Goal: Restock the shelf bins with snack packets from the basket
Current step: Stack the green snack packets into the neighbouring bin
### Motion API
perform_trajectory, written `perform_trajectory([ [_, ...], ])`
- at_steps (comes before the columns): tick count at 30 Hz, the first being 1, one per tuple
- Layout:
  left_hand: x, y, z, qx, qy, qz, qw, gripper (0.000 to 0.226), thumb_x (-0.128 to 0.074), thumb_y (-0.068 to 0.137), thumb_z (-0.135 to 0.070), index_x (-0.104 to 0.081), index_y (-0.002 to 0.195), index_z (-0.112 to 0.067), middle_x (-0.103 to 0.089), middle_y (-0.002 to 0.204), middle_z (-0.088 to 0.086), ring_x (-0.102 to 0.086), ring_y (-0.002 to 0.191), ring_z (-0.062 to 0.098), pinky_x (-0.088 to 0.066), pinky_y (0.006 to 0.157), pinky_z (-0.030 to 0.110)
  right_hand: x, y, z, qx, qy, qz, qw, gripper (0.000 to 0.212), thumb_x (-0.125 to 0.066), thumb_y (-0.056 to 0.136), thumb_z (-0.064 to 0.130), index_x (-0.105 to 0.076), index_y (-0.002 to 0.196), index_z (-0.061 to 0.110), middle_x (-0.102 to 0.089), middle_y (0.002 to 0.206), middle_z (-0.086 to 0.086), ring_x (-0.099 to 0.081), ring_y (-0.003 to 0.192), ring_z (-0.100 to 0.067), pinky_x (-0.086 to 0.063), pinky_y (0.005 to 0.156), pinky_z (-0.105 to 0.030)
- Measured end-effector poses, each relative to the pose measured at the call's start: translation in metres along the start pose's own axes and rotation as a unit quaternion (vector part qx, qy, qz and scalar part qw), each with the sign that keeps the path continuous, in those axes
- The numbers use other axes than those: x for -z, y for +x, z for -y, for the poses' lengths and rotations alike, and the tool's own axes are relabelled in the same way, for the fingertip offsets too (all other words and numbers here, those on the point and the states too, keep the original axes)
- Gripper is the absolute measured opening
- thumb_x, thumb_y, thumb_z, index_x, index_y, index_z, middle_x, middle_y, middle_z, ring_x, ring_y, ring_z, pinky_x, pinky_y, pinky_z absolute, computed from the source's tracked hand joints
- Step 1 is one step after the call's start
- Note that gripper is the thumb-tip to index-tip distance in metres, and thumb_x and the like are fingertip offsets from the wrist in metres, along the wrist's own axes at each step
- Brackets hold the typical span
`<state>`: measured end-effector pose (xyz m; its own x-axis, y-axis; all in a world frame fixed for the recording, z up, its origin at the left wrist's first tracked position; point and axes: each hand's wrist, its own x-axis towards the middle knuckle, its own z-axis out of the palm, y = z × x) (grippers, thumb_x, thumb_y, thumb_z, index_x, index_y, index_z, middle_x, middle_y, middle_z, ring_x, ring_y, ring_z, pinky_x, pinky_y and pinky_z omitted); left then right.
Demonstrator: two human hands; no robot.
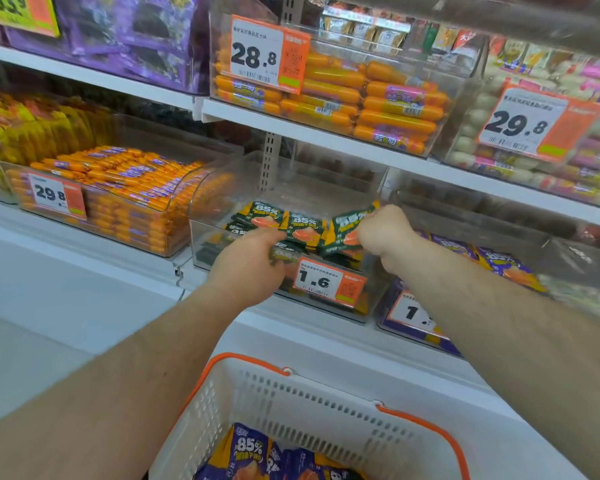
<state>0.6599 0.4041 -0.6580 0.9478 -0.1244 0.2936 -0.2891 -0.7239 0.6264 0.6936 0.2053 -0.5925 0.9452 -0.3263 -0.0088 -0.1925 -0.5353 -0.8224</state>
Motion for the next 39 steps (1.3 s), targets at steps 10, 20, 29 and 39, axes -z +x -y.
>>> perform_trajectory([
  [10,-0.008,-0.003,0.001,0.006,0.016,0.03,0.999,0.054,-0.06,0.091,-0.023,-0.047,0.143,-0.023,-0.037,0.153,-0.006,-0.054,0.123,0.021,-0.043,0.105,0.042,-0.01,-0.018,0.006,-0.107,-0.27,0.172,0.941,0.015,-0.038,0.1,0.005,-0.046,0.113,0.001,-0.063,0.106,-0.021,-0.069,0.089,-0.034,-0.059,0.079,-0.043],
  [20,-0.01,-0.007,-0.001,-0.013,0.036,0.025,0.999,0.058,-0.056,0.09,-0.018,-0.04,0.146,-0.02,-0.033,0.155,-0.004,-0.037,0.137,0.017,-0.041,0.107,0.039,-0.024,-0.013,0.005,0.054,-0.416,0.221,0.88,0.032,-0.035,0.104,0.016,-0.064,0.112,0.005,-0.066,0.111,-0.009,-0.06,0.096,-0.025,-0.042,0.068,-0.026],
  [29,-0.012,-0.009,0.0,-0.025,0.045,0.017,0.999,0.059,-0.055,0.09,-0.015,-0.039,0.146,-0.02,-0.031,0.156,-0.006,-0.032,0.14,0.013,-0.038,0.11,0.036,-0.027,-0.006,-0.005,0.072,-0.377,0.27,0.883,0.033,-0.027,0.107,0.027,-0.056,0.096,0.017,-0.054,0.086,0.0,-0.052,0.084,-0.018,-0.037,0.066,-0.023],
  [39,-0.034,-0.031,-0.006,-0.082,0.105,0.174,0.976,0.019,-0.056,0.087,-0.019,-0.061,0.105,-0.024,-0.059,0.097,-0.007,-0.058,0.096,0.02,-0.048,0.078,0.032,-0.04,-0.045,-0.077,0.51,-0.257,-0.202,0.796,0.017,-0.057,0.082,0.019,-0.065,0.088,0.004,-0.056,0.087,-0.017,-0.05,0.081,-0.033,-0.037,0.07,-0.038],
])
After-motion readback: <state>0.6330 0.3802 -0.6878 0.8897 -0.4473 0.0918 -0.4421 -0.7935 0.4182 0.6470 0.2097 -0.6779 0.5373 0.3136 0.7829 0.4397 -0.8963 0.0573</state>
